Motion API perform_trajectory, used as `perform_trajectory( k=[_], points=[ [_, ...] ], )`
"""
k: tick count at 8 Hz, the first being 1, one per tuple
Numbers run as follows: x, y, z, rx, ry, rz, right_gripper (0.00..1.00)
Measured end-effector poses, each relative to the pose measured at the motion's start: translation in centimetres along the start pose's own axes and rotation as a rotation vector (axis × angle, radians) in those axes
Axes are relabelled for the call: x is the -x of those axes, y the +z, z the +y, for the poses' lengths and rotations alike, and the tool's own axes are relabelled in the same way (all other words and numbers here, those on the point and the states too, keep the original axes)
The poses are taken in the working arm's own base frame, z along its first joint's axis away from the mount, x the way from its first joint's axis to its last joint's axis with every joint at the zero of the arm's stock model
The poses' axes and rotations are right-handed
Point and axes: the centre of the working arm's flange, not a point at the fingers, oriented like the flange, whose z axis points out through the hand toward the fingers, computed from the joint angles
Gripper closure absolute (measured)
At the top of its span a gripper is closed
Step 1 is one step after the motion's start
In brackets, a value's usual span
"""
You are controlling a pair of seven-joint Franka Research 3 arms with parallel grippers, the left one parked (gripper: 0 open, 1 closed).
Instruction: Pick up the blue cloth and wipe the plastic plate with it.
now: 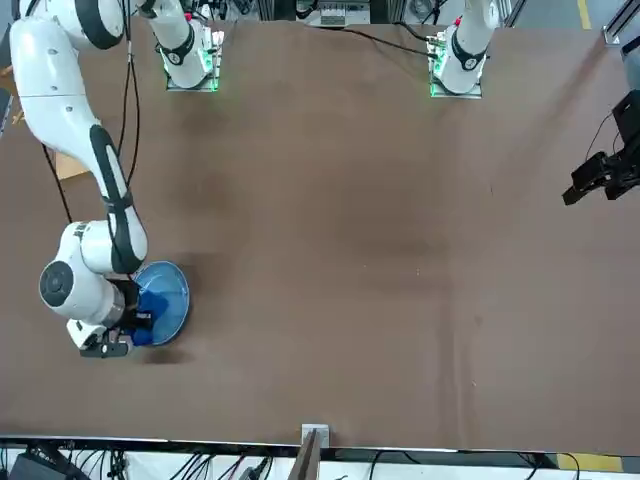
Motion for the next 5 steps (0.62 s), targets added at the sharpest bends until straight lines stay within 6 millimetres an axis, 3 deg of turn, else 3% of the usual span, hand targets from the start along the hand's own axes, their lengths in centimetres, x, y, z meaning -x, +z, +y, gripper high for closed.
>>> perform_trajectory(
  k=[2, 5],
  points=[
    [0.5, -0.1, -1.2, 0.006, 0.015, -0.061, 0.92],
    [1.3, -0.1, -5.9, 0.023, 0.068, -0.132, 0.92]
  ],
)
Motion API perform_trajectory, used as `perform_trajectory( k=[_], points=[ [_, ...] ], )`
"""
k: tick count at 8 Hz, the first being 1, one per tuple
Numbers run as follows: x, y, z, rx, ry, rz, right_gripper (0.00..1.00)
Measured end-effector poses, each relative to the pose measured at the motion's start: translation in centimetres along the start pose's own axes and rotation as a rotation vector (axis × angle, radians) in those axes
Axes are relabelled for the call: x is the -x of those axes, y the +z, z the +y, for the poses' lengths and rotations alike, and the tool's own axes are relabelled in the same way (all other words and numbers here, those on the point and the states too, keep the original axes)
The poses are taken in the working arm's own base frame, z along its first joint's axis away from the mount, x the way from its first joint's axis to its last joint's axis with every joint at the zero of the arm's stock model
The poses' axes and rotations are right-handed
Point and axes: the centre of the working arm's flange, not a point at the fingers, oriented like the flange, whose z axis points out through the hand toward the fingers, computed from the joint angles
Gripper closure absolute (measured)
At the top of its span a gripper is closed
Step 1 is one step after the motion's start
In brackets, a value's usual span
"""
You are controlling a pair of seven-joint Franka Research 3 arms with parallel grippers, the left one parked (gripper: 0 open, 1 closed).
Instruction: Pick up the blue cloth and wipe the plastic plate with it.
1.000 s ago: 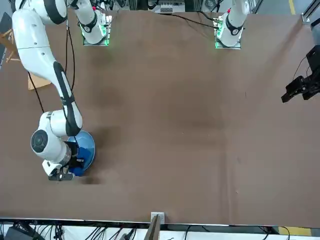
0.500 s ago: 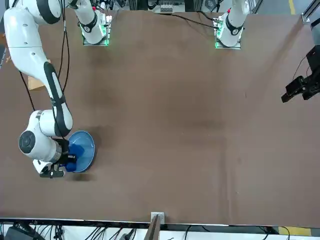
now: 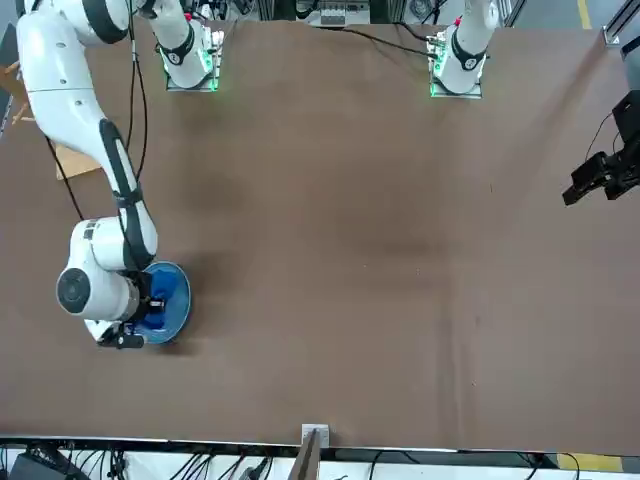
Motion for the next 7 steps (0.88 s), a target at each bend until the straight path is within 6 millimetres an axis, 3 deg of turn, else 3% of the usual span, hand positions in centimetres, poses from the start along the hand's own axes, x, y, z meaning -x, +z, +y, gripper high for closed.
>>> perform_trajectory(
  k=[3, 7],
  points=[
    [-0.7, -0.4, -2.6, -0.039, 0.006, 0.084, 0.92],
    [-2.3, -0.2, -0.3, -0.047, -0.047, 0.231, 0.92]
  ],
)
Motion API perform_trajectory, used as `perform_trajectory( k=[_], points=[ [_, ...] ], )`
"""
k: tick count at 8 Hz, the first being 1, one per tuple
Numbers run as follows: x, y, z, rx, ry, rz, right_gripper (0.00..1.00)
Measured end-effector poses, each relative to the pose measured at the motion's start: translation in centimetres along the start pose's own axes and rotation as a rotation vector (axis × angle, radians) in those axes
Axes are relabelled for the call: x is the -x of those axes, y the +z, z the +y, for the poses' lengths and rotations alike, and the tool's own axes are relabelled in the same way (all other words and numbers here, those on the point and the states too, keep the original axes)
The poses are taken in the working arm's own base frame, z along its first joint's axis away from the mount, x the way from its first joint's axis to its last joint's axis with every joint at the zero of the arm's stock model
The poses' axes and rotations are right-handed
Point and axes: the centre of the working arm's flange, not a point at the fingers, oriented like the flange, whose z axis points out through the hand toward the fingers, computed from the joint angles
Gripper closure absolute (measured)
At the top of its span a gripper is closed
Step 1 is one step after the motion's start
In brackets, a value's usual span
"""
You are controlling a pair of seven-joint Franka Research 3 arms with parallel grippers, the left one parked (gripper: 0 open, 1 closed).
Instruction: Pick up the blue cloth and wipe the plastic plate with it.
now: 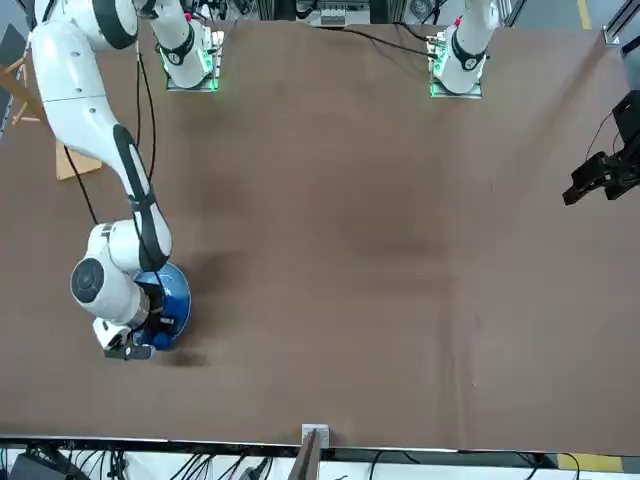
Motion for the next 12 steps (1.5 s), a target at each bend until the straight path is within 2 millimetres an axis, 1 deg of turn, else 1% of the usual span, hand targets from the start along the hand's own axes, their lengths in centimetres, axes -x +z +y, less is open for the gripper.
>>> perform_trajectory(
  k=[3, 5, 7, 9, 11, 12],
  points=[
    [0.0, 0.1, 1.6, 0.004, 0.004, -0.012, 0.92],
    [0.4, -0.2, 2.1, 0.005, 0.018, -0.08, 0.92],
    [1.3, -0.6, 2.3, 0.001, 0.034, -0.178, 0.92],
    [1.8, -1.3, 1.7, -0.018, 0.043, -0.233, 0.92],
    [1.6, -2.2, 0.2, -0.021, 0.052, -0.23, 0.92],
    [1.4, -2.7, -0.2, -0.021, 0.054, -0.22, 0.92]
  ],
)
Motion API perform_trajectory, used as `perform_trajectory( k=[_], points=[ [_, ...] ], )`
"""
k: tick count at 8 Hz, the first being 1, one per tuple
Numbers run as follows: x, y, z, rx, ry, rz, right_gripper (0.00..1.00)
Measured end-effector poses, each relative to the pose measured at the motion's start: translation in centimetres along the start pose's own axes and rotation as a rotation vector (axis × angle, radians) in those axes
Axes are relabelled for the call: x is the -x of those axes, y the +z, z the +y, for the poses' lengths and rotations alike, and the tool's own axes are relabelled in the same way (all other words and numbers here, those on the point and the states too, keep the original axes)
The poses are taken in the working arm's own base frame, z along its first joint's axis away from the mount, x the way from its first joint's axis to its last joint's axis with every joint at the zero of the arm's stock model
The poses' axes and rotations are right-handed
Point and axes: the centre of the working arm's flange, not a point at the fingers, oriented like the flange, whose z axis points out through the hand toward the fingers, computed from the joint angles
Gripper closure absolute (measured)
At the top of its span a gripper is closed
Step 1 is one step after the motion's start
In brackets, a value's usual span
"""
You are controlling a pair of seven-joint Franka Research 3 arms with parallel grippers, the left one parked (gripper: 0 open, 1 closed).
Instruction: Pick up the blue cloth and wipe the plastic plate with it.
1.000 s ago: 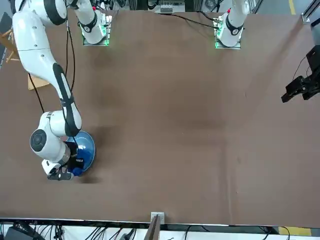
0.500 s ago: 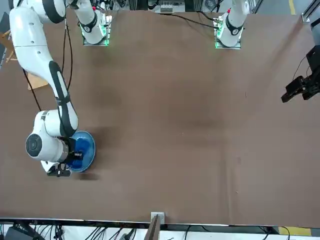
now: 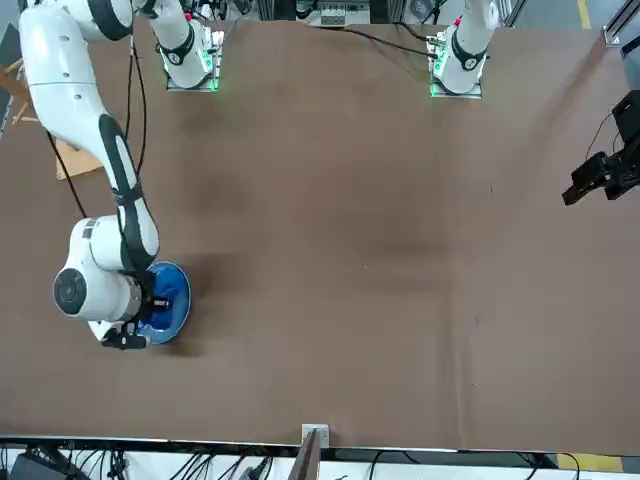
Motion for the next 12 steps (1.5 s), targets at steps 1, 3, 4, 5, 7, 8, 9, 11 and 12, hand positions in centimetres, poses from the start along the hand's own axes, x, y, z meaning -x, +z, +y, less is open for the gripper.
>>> perform_trajectory(
  k=[1, 3, 4, 5, 7, 8, 9, 11, 12],
  points=[
    [-0.1, -0.6, 0.1, 0.001, 0.003, 0.003, 0.92],
    [-0.2, -2.0, 0.8, 0.006, 0.013, -0.016, 0.92],
    [-0.2, -3.2, 1.0, 0.004, 0.018, -0.017, 0.92],
    [-0.1, -4.5, 1.0, -0.006, 0.024, -0.017, 0.92],
    [0.3, -7.1, 0.5, -0.037, 0.034, -0.019, 0.92],
    [0.6, -8.3, 0.1, -0.05, 0.035, -0.02, 0.92],
    [0.9, -9.7, -0.3, -0.056, 0.032, -0.02, 0.92],
    [1.8, -12.8, -1.8, -0.082, 0.031, -0.013, 0.92],
    [2.3, -14.3, -2.7, -0.084, 0.036, -0.015, 0.92]
  ],
)
